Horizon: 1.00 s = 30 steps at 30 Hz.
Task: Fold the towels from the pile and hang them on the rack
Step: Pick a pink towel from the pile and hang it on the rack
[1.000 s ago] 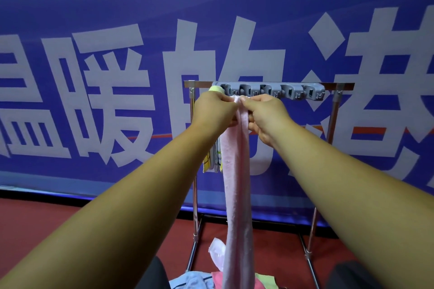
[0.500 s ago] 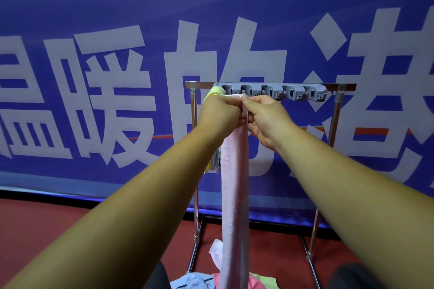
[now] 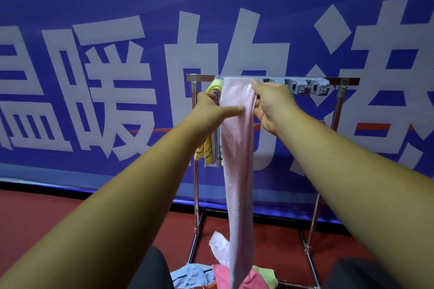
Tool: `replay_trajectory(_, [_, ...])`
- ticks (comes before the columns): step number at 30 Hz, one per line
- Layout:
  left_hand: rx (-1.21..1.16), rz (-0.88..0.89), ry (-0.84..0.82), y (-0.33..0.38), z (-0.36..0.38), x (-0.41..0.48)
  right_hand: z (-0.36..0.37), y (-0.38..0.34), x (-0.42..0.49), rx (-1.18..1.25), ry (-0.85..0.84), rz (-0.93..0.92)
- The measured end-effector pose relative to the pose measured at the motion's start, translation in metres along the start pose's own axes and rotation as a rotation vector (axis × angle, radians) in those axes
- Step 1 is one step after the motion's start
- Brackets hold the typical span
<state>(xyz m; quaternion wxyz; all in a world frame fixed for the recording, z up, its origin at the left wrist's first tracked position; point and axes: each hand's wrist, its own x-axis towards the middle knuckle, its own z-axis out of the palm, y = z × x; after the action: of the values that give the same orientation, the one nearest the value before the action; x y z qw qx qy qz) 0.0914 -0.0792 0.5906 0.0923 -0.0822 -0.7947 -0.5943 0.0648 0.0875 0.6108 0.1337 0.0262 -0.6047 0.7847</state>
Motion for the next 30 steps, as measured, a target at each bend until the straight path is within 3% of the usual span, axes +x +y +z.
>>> replay_trajectory(4, [-0.022, -0.019, -0.292, -0.023, -0.001, -0.004, 0.000, -0.010, 0.006, 0.126, 0.015, 0.017])
replay_trajectory(8, [-0.126, -0.054, -0.365, -0.037, 0.012, -0.010, -0.005, -0.014, 0.010, 0.222, 0.016, 0.084])
replay_trajectory(14, [-0.308, 0.020, -0.314, -0.028, 0.020, -0.003, -0.018, -0.012, 0.006, 0.173, -0.030, 0.165])
replay_trajectory(21, [-0.422, 0.025, -0.209, -0.003, 0.012, 0.032, -0.035, 0.030, -0.011, -0.079, -0.370, 0.435])
replay_trajectory(24, [-0.405, -0.018, -0.152, 0.002, 0.011, 0.046, -0.034, 0.051, -0.021, -0.087, -0.410, 0.320])
replay_trajectory(30, [-0.287, -0.115, -0.040, -0.009, 0.012, 0.075, -0.047, 0.070, -0.019, -0.131, -0.333, 0.208])
